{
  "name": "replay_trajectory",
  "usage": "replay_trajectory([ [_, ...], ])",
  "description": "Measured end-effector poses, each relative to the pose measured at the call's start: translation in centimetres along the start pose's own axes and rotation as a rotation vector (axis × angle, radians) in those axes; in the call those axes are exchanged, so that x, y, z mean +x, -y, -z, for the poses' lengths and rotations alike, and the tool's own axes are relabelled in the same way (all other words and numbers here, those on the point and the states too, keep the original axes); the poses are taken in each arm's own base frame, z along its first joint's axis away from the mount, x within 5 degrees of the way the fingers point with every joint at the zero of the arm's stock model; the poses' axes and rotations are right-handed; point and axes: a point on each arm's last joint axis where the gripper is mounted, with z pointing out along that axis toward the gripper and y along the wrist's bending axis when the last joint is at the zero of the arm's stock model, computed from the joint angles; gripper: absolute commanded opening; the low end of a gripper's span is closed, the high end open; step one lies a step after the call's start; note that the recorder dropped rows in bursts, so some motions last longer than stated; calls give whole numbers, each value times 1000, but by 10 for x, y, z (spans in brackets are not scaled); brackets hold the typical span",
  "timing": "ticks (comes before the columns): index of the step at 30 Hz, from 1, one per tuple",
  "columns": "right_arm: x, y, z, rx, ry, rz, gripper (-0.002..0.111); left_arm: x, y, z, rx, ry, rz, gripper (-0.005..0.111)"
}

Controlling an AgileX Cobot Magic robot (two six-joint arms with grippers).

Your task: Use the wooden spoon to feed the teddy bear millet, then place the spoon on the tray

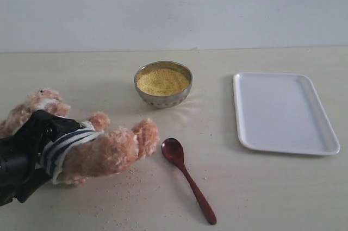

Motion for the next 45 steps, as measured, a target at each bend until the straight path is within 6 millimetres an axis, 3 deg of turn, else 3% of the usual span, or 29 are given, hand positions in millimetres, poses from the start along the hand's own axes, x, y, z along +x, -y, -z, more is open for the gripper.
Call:
replay_trajectory([
  [7,0,0,0,0,0,0,0,-5,-2,-12,-45,-1,12,105],
  [10,0,0,0,0,0,0,0,-9,-1,-19,-44,-3,12,76],
  [13,0,0,0,0,0,0,0,-11,4,-23,-24,-15,12,10],
  [17,0,0,0,0,0,0,0,-11,13,-24,66,-19,4,5],
  [25,0,0,0,0,0,0,0,-31,46,-12,482,44,-48,5],
  [35,0,0,0,0,0,0,0,-45,24,19,490,-128,-365,5],
  [45,0,0,0,0,1,0,0,-66,9,33,446,-58,-296,5],
])
